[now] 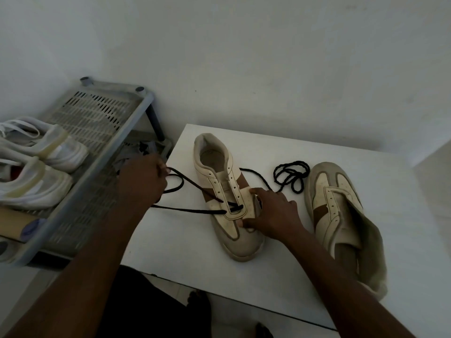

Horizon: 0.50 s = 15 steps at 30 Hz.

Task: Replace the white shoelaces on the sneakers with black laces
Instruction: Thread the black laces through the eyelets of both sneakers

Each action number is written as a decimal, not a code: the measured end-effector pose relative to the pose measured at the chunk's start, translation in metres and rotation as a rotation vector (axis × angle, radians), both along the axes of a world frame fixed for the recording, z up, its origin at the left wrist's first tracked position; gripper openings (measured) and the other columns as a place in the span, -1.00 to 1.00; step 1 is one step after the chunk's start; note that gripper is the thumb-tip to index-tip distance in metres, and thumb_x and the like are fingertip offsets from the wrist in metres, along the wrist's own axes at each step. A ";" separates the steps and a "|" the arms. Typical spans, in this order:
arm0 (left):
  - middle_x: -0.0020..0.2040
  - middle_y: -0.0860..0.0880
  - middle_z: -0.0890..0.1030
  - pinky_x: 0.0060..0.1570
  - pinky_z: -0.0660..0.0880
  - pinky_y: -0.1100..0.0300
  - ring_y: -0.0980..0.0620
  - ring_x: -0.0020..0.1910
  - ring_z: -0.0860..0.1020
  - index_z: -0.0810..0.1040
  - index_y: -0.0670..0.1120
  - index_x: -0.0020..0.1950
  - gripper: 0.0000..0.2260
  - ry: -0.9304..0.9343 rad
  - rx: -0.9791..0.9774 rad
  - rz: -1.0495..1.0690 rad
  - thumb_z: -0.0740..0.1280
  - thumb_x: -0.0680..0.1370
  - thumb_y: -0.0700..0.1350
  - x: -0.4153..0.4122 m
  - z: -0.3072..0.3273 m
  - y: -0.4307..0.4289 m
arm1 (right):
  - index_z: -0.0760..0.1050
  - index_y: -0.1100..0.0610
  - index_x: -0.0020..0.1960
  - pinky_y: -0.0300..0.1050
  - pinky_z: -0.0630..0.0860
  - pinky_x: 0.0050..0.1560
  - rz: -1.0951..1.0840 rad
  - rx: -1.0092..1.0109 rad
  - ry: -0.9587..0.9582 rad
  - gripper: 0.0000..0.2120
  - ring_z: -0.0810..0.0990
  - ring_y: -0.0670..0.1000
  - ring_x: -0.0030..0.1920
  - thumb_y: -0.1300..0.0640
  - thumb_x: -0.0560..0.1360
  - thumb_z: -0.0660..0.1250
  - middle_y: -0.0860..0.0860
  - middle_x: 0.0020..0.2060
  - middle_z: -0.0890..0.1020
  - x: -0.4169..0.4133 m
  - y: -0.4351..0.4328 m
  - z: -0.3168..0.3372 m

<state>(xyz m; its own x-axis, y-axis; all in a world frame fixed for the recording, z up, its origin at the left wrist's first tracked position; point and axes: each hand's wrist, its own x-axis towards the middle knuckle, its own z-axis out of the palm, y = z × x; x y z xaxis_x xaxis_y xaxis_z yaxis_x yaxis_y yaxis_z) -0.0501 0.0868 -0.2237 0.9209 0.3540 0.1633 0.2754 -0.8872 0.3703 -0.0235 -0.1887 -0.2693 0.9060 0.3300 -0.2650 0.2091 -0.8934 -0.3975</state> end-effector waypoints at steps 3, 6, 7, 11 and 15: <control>0.09 -0.16 0.60 0.07 0.43 0.04 -0.16 0.08 0.53 0.55 -0.20 0.15 -0.65 0.116 -0.065 -0.122 0.50 0.43 -0.12 -0.002 -0.011 -0.005 | 0.19 -0.07 0.48 0.10 0.25 0.32 -0.009 0.014 0.018 -0.11 0.33 0.05 0.36 -0.33 0.29 0.46 -0.02 0.35 0.43 0.001 0.000 0.000; 0.02 0.01 0.58 0.07 0.42 0.08 -0.04 0.08 0.51 0.52 -0.10 0.18 -0.62 0.204 -0.120 -0.359 0.50 0.42 -0.06 -0.002 -0.015 -0.022 | 0.21 -0.06 0.46 0.09 0.27 0.30 -0.026 0.045 0.024 -0.11 0.36 0.04 0.35 -0.32 0.27 0.48 -0.03 0.33 0.46 0.002 0.000 0.001; -0.07 0.08 0.56 -0.01 0.40 0.15 0.02 0.02 0.52 0.54 -0.06 0.12 -0.69 0.258 -0.111 -0.410 0.49 0.44 -0.05 0.000 -0.015 -0.028 | 0.22 -0.06 0.46 0.08 0.27 0.29 -0.027 0.049 0.021 -0.11 0.37 0.04 0.34 -0.31 0.26 0.48 -0.03 0.33 0.47 0.002 0.000 0.000; -0.27 0.08 0.51 -0.17 0.39 0.15 -0.02 -0.15 0.53 0.56 -0.02 -0.11 -0.95 0.283 -0.011 -0.423 0.39 0.52 -0.08 0.007 -0.021 -0.027 | 0.21 -0.05 0.47 0.07 0.28 0.28 -0.012 0.025 0.011 -0.12 0.37 0.05 0.34 -0.31 0.28 0.47 -0.02 0.33 0.46 0.001 0.000 0.001; -0.15 -0.12 0.66 -0.07 0.55 -0.04 -0.16 -0.14 0.60 0.65 -0.09 -0.09 -0.89 0.036 0.011 -0.100 0.40 0.42 -0.23 0.012 -0.023 0.002 | 0.25 0.00 0.44 0.05 0.31 0.25 0.023 -0.004 -0.119 -0.20 0.36 0.08 0.31 -0.24 0.33 0.46 0.03 0.30 0.43 -0.007 0.005 0.013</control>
